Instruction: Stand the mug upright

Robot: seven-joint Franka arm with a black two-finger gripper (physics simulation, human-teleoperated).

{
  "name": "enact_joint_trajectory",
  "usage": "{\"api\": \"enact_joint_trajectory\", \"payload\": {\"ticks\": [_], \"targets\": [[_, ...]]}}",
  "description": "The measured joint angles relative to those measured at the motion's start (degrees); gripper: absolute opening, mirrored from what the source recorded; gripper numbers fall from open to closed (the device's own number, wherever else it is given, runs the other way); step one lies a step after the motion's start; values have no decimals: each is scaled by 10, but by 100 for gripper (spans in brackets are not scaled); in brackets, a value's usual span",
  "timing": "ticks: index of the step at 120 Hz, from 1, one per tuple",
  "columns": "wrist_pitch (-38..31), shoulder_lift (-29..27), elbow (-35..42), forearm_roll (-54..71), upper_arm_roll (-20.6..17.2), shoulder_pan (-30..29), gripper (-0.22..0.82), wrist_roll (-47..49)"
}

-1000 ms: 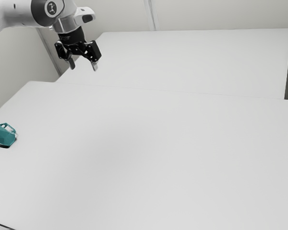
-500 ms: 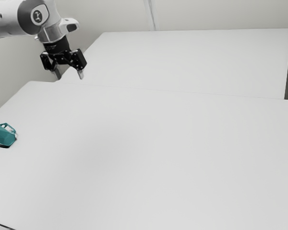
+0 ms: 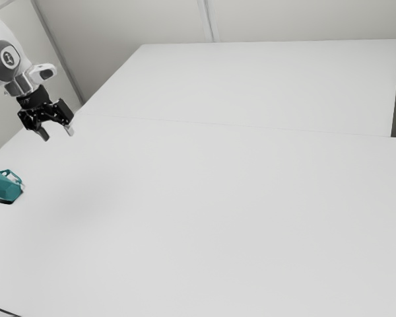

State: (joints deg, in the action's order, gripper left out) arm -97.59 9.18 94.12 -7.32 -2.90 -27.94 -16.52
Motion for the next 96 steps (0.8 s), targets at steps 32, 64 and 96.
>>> {"api": "enact_joint_trajectory", "payload": {"ticks": [32, 64, 96], "targets": [[-17, 58, -27, -43, 0, -101, 60, -148], [-32, 143, -103, -90, 3, -181, 60, -272], [-24, 278, -255, -104, 4, -242, 60, -372]]}}
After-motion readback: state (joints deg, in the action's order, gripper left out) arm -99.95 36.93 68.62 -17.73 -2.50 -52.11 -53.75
